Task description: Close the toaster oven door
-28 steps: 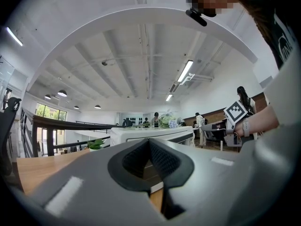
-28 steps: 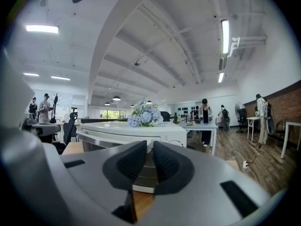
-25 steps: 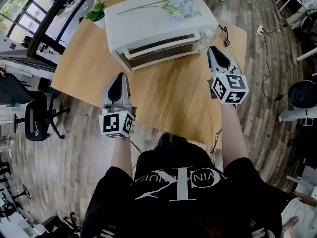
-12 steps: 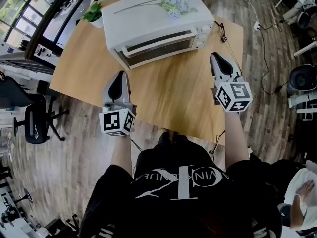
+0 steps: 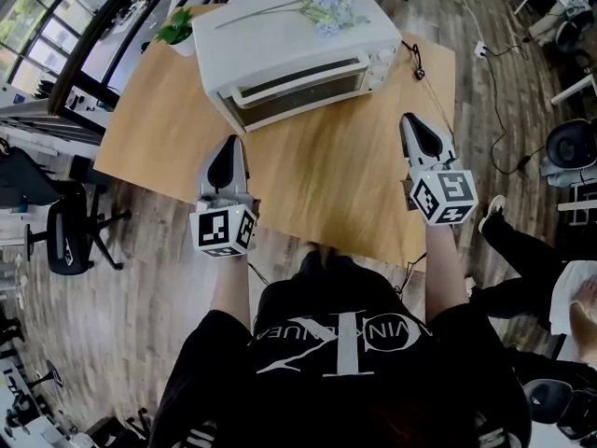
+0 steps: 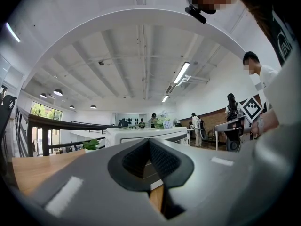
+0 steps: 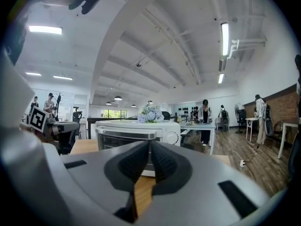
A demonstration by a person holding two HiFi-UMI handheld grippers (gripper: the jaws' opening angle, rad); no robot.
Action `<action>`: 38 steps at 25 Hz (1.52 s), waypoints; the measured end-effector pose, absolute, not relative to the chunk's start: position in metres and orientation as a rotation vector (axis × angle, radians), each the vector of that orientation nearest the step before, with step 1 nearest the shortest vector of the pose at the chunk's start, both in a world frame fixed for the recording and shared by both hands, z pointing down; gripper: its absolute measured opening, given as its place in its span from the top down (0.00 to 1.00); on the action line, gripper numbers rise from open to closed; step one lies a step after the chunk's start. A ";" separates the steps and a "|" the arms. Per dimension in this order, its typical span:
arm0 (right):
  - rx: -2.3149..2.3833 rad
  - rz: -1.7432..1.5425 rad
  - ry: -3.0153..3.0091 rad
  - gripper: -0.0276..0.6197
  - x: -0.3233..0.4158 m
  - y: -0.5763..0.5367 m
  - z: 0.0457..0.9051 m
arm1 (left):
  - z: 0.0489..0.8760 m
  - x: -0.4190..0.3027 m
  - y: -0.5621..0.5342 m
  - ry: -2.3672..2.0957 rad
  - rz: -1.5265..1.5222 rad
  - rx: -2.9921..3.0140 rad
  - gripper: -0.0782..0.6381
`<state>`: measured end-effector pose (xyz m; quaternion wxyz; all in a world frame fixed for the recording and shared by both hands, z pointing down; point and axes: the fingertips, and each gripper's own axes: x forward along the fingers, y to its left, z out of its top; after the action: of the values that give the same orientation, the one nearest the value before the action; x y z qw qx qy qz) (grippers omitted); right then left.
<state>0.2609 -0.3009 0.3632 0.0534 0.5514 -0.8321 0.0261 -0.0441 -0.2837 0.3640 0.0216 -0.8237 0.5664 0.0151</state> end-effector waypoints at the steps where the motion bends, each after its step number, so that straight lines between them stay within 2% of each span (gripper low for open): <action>1: 1.679 0.079 -2.528 0.92 0.261 -0.299 0.363 | 0.364 -0.044 -0.283 1.752 0.047 -2.555 0.88; 38: 1.693 0.082 -2.534 0.92 0.260 -0.298 0.361 | 0.373 -0.049 -0.278 1.777 0.018 -2.554 0.88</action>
<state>0.2603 -0.2977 0.3613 0.0466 0.5547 -0.8303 0.0270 -0.0486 -0.2782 0.3734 0.0149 -0.8208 0.5710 0.0057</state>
